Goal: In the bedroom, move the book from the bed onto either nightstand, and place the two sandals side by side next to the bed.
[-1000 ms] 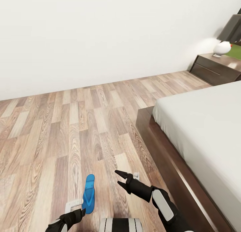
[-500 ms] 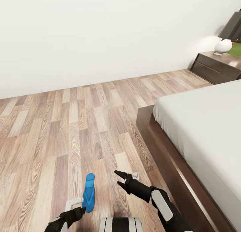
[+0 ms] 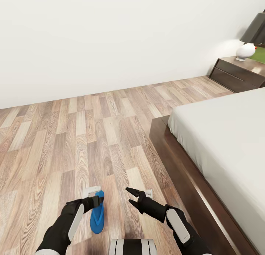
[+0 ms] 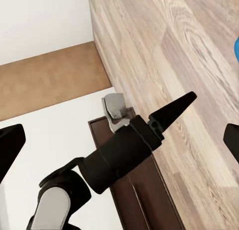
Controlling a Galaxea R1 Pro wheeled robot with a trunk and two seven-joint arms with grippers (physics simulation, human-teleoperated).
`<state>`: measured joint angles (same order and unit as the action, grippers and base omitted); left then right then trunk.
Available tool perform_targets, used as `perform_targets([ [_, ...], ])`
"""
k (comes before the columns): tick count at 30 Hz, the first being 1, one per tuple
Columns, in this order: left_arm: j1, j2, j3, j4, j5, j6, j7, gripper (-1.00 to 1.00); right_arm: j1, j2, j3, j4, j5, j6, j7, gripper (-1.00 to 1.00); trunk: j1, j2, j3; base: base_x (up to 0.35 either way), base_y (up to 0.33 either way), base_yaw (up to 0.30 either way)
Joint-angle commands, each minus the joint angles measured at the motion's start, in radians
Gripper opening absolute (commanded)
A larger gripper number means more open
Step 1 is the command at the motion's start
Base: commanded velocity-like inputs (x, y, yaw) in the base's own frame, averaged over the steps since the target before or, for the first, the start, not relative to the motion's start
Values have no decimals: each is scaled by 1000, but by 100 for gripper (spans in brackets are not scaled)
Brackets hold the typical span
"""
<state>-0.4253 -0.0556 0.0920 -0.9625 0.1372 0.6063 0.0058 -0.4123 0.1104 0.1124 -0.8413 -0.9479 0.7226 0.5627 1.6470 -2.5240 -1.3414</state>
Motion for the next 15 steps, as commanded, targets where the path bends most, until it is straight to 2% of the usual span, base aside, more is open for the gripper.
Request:
perform_targets([
  [1, -3, -5, 1, 2, 8, 9, 0, 100, 0, 0, 0, 0, -3, 5, 0, 100, 0, 0, -1, 0, 0, 0],
  [4, -6, -16, -14, 25, 8, 12, 0, 100, 0, 0, 0, 1, -3, 5, 0, 100, 0, 0, -1, 0, 0, 0],
  [7, -7, -18, -29, 49, 7, 13, 1, 100, 0, 0, 0, 1, -3, 5, 0, 100, 1, -1, -12, 0, 0, 0],
  [15, -7, -19, -35, 59, 6, 14, 8, 100, 0, 0, 0, 1, -3, 5, 0, 100, 5, -3, -43, 0, 0, 0],
])
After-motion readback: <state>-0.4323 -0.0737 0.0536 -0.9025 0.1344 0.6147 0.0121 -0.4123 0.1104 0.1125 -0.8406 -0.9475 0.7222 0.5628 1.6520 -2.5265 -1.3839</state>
